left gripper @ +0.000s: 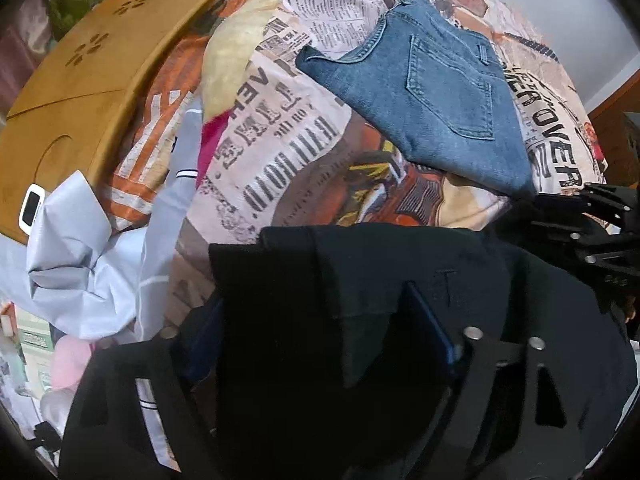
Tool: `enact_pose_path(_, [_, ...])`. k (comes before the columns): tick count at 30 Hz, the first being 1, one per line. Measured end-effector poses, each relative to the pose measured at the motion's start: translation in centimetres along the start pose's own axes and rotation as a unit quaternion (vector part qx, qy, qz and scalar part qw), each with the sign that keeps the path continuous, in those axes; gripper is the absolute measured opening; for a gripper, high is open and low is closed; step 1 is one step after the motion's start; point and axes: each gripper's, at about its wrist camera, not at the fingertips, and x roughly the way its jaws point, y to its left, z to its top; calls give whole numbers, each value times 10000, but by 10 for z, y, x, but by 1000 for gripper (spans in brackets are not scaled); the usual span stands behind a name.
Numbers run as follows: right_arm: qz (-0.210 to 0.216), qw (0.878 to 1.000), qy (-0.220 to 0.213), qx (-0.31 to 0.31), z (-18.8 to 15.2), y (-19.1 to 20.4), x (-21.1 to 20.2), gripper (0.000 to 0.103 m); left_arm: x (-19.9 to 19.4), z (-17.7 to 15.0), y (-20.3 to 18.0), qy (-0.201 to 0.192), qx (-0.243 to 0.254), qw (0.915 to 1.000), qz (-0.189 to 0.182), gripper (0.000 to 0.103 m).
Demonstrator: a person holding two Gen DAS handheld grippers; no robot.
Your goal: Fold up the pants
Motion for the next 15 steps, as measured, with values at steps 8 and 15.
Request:
enact_pose_path(8, [-405,9983,-253,-346,-8,21,-2,7,-15,-9,-19,-441,445,9977,259,54])
enact_pose_path(15, [-497,9942,-917,-251,-6,25,-30,4,-25,-7,-14,-700,600,9938,617,53])
